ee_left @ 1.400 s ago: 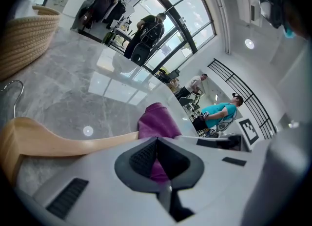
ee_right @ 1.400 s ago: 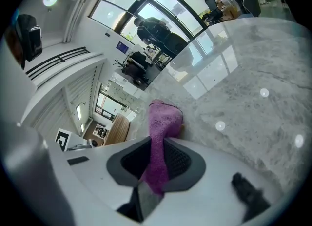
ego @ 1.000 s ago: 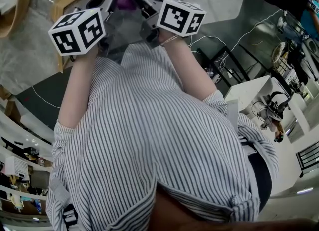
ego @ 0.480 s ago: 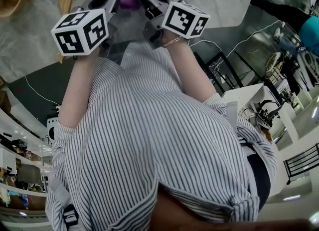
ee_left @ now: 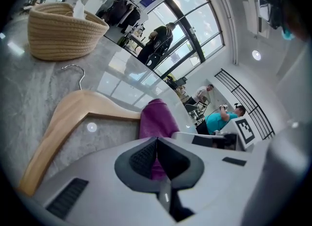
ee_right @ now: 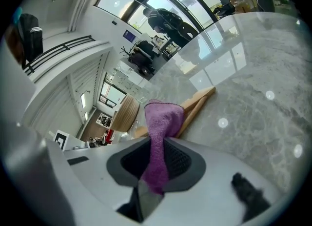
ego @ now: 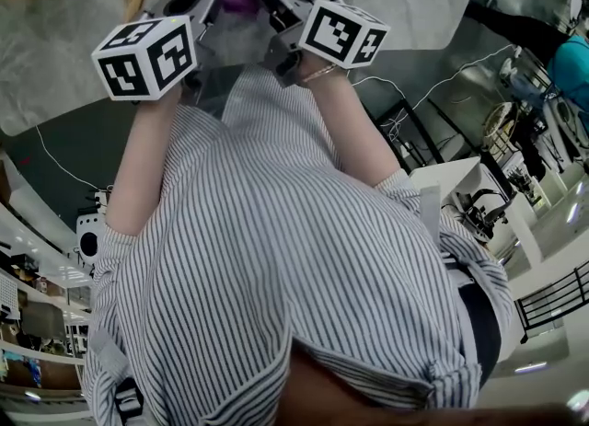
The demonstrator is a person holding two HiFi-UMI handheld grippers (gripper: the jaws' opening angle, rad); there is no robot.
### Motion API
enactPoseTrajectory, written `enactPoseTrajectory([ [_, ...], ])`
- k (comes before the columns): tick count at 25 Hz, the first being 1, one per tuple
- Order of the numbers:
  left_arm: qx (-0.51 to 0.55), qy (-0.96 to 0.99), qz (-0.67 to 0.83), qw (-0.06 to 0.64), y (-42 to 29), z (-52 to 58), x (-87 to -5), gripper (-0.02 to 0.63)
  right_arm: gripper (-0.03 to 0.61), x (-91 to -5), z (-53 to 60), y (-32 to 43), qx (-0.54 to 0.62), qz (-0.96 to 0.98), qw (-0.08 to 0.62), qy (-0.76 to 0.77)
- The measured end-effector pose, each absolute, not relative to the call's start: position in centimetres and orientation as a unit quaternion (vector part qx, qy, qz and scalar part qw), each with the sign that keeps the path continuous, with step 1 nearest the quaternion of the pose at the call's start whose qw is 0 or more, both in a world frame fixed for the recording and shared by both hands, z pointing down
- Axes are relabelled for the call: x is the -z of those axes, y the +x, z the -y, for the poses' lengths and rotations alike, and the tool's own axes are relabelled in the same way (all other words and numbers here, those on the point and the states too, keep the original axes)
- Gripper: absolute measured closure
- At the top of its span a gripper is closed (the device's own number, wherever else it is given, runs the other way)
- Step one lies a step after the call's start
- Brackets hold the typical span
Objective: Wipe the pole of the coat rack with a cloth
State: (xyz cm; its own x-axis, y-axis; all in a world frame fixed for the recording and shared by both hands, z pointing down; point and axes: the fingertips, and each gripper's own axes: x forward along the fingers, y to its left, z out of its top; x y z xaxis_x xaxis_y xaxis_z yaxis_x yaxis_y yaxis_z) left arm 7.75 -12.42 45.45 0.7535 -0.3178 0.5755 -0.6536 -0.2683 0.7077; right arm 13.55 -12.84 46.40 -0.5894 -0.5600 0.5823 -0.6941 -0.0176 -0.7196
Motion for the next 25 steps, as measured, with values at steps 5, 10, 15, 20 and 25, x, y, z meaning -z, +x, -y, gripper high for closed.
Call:
enactPoseTrajectory([
  [5,-0.162,0.779,0.312,0.52,6.0,11.0,-45.6,0.6,0.503,-46.6,11.6,11.6,-0.552,0.702,0.063,0.445],
  [10,-0.158,0.777,0.316,0.52,4.2,10.0,-45.5,0.6,0.503,-46.4,10.9,9.9,-0.549,0.707,0.067,0.442],
  [15,-0.159,0.773,0.322,0.523,2.4,8.6,-45.9,0.6,0.503,-46.7,9.5,8.0,-0.55,0.71,0.071,0.435],
  [20,-0.156,0.772,0.33,0.521,0.5,7.6,-45.8,0.6,0.503,-47.0,8.4,6.0,-0.549,0.715,0.073,0.428],
  [25,-0.157,0.769,0.334,0.521,-1.2,6.5,-46.1,0.6,0.503,-47.1,7.4,4.1,-0.548,0.719,0.076,0.421],
])
